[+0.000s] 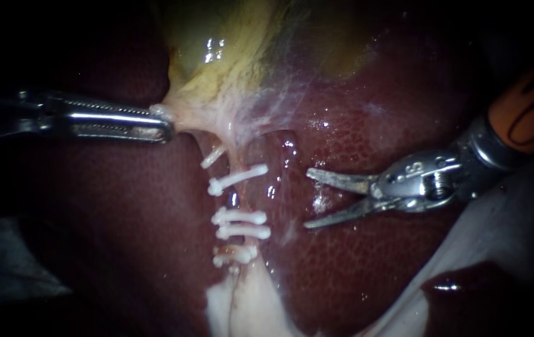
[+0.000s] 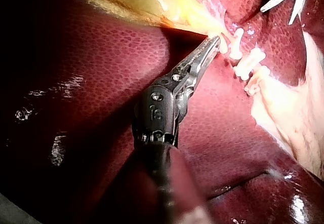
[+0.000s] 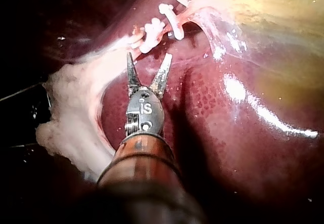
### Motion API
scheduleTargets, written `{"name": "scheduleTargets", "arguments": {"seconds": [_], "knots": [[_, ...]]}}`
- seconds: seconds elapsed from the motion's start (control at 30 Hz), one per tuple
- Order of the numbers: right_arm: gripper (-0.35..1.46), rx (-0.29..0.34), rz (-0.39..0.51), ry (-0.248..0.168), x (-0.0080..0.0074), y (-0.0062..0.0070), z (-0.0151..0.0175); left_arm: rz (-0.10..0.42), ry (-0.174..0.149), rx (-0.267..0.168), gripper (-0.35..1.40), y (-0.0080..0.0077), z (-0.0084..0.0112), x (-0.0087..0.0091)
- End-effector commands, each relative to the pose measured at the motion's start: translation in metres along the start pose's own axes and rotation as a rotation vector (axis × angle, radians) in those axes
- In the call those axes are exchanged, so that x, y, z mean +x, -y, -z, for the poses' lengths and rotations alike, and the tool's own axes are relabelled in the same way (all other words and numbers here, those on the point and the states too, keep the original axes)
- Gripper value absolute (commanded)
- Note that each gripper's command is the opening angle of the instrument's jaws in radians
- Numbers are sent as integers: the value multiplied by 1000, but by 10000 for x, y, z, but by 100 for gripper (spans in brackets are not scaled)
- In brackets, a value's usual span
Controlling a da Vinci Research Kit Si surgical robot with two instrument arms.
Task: Go to the cutting position right tube
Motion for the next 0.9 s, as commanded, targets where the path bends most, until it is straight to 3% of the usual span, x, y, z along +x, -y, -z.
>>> {"name": "scheduleTargets", "arguments": {"seconds": [0.03,0.23,0.4,0.63,0.9], "knots": [[145,12,-17,-9,-3,-3,-4,0,0,2,-35,0,0,0],[145,100,-112,-56,-14,-23,-30,0,1,-1,-35,0,-1,-1],[143,156,-155,-64,-21,-34,-49,0,1,0,-35,-1,-1,-2],[143,216,-187,-78,-20,-36,-71,-1,1,0,-35,-1,-1,-2],[142,220,-186,-76,-9,-35,-88,-1,1,0,-35,-1,-2,-3]]}}
